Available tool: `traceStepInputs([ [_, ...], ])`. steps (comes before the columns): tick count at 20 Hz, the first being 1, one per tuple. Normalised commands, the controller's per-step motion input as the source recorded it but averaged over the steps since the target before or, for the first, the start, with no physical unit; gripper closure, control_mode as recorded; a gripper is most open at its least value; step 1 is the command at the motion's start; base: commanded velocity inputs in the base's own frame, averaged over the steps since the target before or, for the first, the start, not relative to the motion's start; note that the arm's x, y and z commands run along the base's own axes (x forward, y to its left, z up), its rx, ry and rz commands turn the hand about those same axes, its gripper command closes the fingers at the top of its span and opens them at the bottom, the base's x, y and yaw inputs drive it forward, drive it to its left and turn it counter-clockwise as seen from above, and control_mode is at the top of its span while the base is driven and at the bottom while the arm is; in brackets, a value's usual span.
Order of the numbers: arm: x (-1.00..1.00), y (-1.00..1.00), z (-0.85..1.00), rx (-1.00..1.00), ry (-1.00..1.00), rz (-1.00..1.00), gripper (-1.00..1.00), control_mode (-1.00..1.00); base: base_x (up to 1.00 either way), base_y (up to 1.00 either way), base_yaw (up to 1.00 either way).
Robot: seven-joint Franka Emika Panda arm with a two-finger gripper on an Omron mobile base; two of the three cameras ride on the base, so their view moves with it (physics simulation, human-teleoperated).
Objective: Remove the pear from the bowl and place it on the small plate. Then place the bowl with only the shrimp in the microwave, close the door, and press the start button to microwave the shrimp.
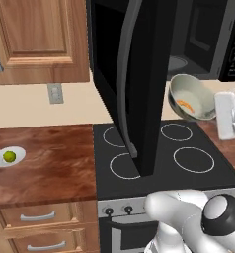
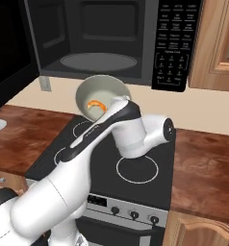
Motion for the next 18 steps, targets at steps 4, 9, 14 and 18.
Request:
traceStepInputs([
  [4,0.00,0.00,0.68,0.00,-0.31,0.00,1.00,-1.00,0.00,0.00,0.00],
  [9,0.01,0.00,0.54,0.00,-0.18,0.00,1.00,-1.00,0.00,0.00,0.00],
  [14,0.09,0.00,0.28,-0.02,0.01,0.00,1.00,-1.00,0.00,0.00,0.00],
  [18,0.28,0.00,0.16,-0.07,0.22,0.00,1.00,-1.00,0.00,0.00,0.00],
])
